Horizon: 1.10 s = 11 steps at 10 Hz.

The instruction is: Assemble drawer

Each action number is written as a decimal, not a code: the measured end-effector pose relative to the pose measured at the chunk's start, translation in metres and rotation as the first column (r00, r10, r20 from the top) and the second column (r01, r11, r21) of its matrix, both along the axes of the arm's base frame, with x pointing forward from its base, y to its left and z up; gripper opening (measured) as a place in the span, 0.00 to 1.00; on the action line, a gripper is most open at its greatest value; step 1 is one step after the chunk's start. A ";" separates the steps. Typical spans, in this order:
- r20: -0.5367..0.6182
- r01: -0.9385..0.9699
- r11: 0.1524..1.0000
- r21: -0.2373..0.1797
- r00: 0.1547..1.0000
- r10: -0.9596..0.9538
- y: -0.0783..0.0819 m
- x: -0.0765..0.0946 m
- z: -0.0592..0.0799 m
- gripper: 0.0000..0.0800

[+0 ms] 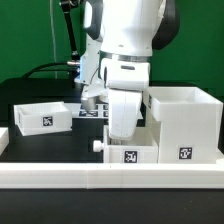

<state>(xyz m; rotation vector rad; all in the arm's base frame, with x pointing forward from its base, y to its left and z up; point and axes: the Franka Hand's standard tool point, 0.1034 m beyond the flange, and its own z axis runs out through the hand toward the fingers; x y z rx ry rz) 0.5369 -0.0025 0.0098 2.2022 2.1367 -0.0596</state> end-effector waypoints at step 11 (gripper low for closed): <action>-0.062 -0.037 0.999 -0.026 0.997 0.035 -0.002 -0.002 0.002 0.05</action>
Offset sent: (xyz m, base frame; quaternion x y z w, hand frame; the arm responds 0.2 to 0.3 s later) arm -0.0046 0.0101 -0.0051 0.0237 -0.0242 -0.1029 0.9941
